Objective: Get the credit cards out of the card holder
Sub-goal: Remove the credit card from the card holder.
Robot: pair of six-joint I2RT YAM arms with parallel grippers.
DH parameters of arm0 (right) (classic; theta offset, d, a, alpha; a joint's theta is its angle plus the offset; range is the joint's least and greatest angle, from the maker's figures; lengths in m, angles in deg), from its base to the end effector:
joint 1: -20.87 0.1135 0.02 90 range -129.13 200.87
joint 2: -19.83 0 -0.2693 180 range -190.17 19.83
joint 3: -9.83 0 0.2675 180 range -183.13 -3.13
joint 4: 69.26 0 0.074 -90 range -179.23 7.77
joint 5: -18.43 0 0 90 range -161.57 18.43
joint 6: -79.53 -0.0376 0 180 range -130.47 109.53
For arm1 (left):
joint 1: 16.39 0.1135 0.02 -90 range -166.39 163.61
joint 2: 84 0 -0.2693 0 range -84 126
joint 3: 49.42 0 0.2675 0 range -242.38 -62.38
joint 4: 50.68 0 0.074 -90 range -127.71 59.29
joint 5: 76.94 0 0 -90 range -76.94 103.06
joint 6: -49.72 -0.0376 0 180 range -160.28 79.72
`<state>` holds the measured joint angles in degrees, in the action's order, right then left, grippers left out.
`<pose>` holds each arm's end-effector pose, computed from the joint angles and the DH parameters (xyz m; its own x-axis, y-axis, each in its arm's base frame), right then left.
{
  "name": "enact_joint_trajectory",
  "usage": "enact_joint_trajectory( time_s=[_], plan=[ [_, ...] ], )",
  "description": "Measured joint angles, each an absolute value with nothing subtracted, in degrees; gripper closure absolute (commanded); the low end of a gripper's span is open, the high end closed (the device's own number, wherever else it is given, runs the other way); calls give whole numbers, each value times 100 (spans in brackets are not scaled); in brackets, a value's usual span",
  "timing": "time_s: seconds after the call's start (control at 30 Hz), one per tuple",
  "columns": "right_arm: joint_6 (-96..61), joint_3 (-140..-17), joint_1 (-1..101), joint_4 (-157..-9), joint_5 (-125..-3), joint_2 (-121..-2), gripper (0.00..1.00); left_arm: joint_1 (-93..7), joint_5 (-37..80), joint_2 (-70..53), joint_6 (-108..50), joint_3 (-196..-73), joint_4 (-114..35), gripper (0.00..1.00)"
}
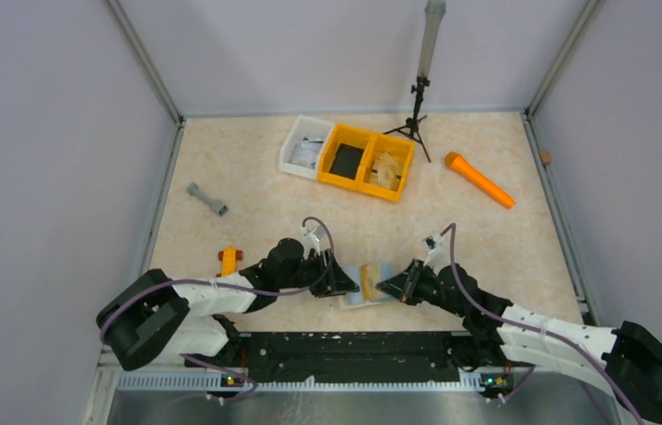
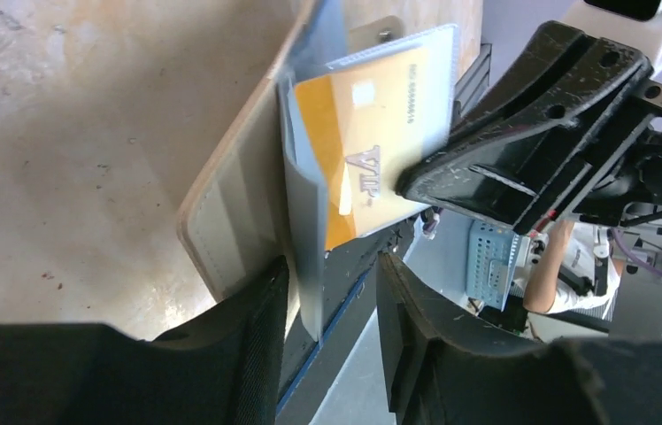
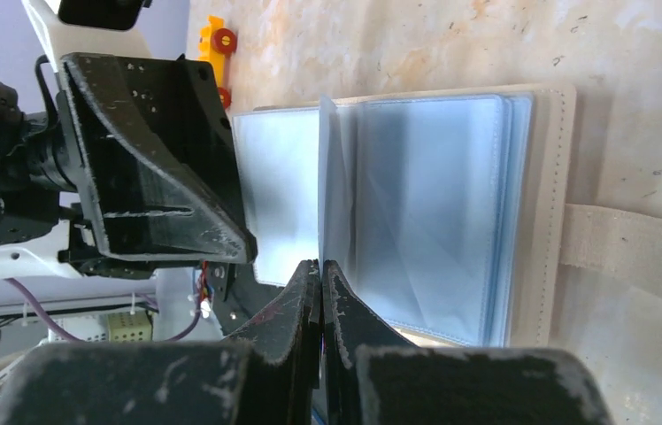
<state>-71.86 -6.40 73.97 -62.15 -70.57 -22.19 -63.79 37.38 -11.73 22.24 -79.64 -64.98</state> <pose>0.0994 0.1335 0.1416 -0.8027 0.3928 -0.4487 -0.2188 0.5060 0.8343 0.1459 -0.1816 0.1404 -0.9594 -0.1511 -0.2382 0.1438 0.4649 -0.8736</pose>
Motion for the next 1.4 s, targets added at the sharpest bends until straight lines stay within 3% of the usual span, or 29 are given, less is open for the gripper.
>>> enact_joint_trajectory(
  time_s=[0.3, 0.6, 1.07, 1.4],
  plan=[
    [-7210, -644, 7397, -6379, -7171, -2182, 100, -6381, 3742, -1409, 1953, -8298, -5818, 55],
    [-7050, -703, 7397, -6764, -7306, -2352, 100, -6379, 3021, -3057, 1389, -8749, -3954, 54],
    [-7009, -819, 7397, -6696, -7278, -2715, 100, -6827, 3596, -1293, 1774, -8884, -5401, 55],
    [-7033, -819, 7397, -6705, -7254, -2160, 100, -6705, 3602, -581, 2150, -8653, -6706, 55]
  ],
)
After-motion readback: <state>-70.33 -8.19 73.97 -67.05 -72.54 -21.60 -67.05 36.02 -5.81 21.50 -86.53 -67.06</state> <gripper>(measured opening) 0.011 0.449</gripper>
